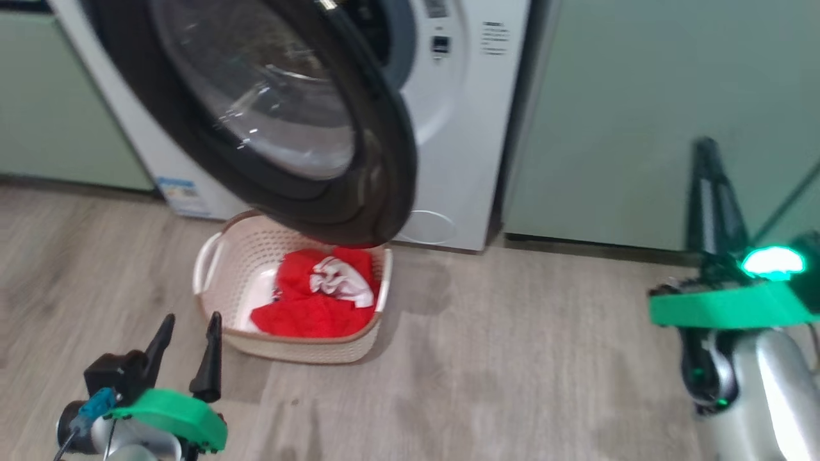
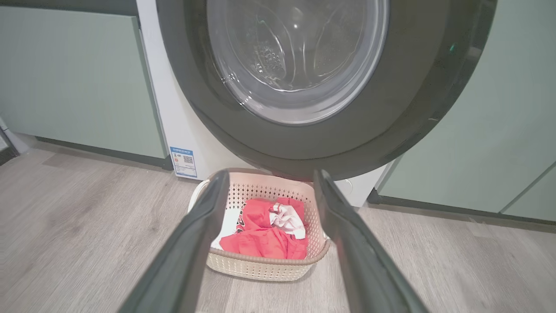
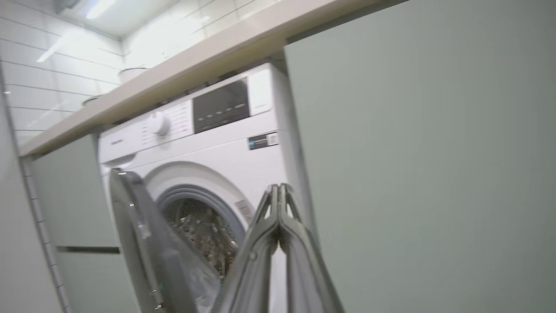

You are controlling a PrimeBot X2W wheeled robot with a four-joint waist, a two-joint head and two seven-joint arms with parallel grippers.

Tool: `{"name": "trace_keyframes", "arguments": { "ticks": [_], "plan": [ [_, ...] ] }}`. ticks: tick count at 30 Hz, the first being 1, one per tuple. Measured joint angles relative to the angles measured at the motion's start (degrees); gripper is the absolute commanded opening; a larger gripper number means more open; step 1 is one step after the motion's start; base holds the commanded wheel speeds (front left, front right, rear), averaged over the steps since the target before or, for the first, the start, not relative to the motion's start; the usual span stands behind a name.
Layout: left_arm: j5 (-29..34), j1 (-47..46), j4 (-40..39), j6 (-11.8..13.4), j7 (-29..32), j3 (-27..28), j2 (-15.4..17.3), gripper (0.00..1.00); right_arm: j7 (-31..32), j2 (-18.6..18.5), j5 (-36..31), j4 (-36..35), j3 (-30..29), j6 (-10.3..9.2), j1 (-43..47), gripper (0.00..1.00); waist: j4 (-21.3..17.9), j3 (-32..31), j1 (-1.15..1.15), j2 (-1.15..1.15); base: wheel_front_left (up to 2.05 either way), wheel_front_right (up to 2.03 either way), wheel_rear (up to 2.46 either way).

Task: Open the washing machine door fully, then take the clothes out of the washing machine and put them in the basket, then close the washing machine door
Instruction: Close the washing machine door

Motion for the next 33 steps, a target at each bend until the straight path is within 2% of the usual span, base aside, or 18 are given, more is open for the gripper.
{"name": "trace_keyframes", "arguments": {
  "ticks": [5,8,14,18,22,33],
  "plan": [
    [0.79,-0.32,0.41,0.0,0.0,-0.7,-0.87,1.0,-0.03,-1.43,1.37,0.05,8.99,0.0,-5.25,0.0,4.96,0.22,0.0,0.0,0.0,0.0,0.0],
    [1.13,-1.41,0.87,0.0,0.0,-2.22,-1.36,1.0,-0.05,-2.63,1.58,2.82,14.82,0.0,-8.11,0.0,7.58,0.57,0.0,0.0,0.0,0.0,0.0],
    [1.58,-5.47,1.66,0.0,0.0,-4.74,-2.81,1.0,-0.05,-4.09,5.32,12.44,27.69,0.0,-12.5,0.0,12.74,1.38,0.0,0.0,0.0,0.0,0.0],
    [1.64,-7.09,2.32,0.0,0.0,-6.28,-3.66,1.0,-0.04,-5.13,8.31,20.27,33.73,0.0,-14.99,0.0,15.69,2.16,0.0,0.0,0.0,0.0,0.0],
    [1.64,-8.86,2.32,0.0,0.0,-7.59,-4.97,1.0,-0.04,-5.39,10.21,26.33,35.1,0.0,-18.2,0.0,17.71,4.09,0.0,0.0,0.0,0.0,0.0],
    [1.62,-13.4,1.08,0.0,0.0,-9.49,-8.26,1.0,-0.04,-5.81,10.66,35.85,30.58,0.0,-28.53,0.0,20.28,11.98,0.0,0.0,0.0,0.0,0.0]
  ]
}}
